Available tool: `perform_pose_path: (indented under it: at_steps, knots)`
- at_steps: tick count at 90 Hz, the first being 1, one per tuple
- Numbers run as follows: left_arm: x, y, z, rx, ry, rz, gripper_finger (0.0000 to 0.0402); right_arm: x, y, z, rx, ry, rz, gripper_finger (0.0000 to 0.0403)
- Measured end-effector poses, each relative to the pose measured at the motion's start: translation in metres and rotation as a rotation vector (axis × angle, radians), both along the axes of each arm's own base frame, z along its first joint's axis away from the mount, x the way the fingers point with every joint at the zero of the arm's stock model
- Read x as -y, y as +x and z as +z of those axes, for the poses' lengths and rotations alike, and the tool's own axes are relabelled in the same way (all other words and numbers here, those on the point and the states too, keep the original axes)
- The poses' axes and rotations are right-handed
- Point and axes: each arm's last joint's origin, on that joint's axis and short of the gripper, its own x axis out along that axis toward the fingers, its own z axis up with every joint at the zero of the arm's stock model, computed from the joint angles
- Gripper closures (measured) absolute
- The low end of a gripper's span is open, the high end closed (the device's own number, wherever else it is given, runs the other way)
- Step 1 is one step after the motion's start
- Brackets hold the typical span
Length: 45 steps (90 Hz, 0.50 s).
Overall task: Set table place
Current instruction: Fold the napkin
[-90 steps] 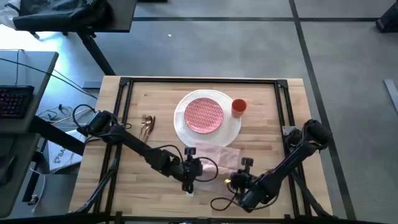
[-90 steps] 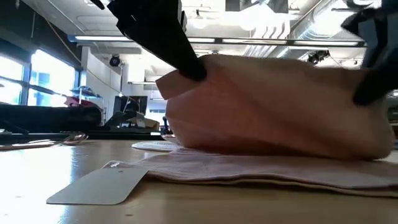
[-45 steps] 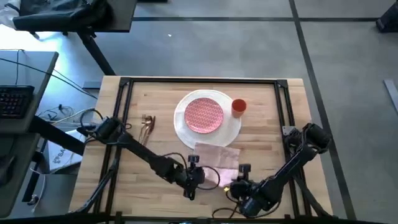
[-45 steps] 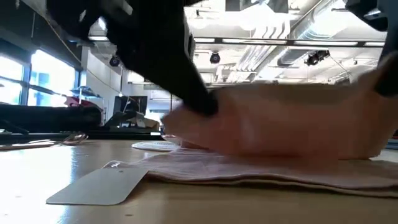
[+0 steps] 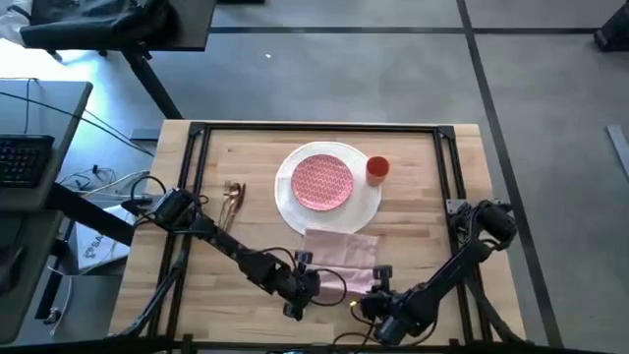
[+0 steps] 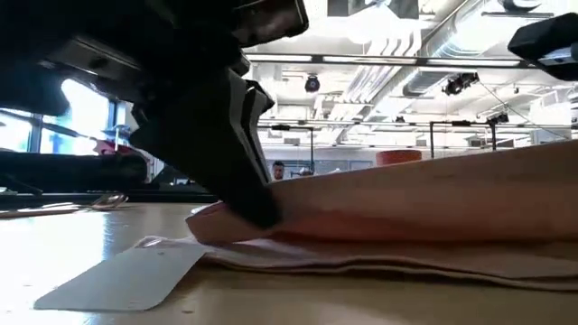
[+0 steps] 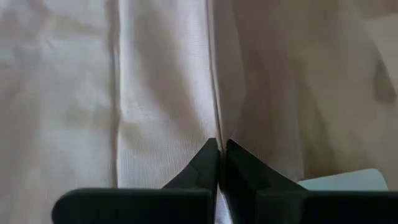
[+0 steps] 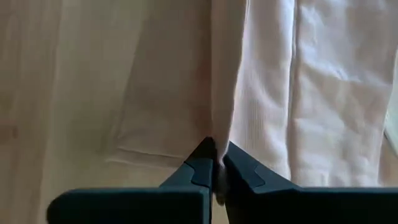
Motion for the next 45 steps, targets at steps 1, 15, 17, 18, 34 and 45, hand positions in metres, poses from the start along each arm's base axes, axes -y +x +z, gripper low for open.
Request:
perform_pose_path:
  at_steps: [1,15,17,18,34,45]
  knots:
    - [0.0,0.0,0.0,0.0,0.0,-0.001,0.0401,0.0,0.0,0.0,-0.001,0.001,0.0,0.0403]
    - [0.001,0.001,0.003,0.01,0.026,-0.018,0.0401,-0.004,0.002,0.002,0.011,0.032,0.017,0.0403]
    - [0.001,0.001,0.004,0.011,0.036,-0.019,0.0401,-0.004,0.003,0.003,0.013,0.034,0.018,0.0403]
    - [0.002,0.001,0.004,0.011,0.042,-0.018,0.0401,-0.004,0.003,0.003,0.013,0.035,0.019,0.0403]
    - [0.004,0.003,0.018,-0.009,0.142,-0.032,0.0401,-0.004,0.003,0.003,0.016,0.042,0.015,0.0403]
    - [0.006,0.002,0.022,-0.025,0.174,-0.063,0.0401,-0.006,0.004,0.003,0.03,0.057,0.016,0.0403]
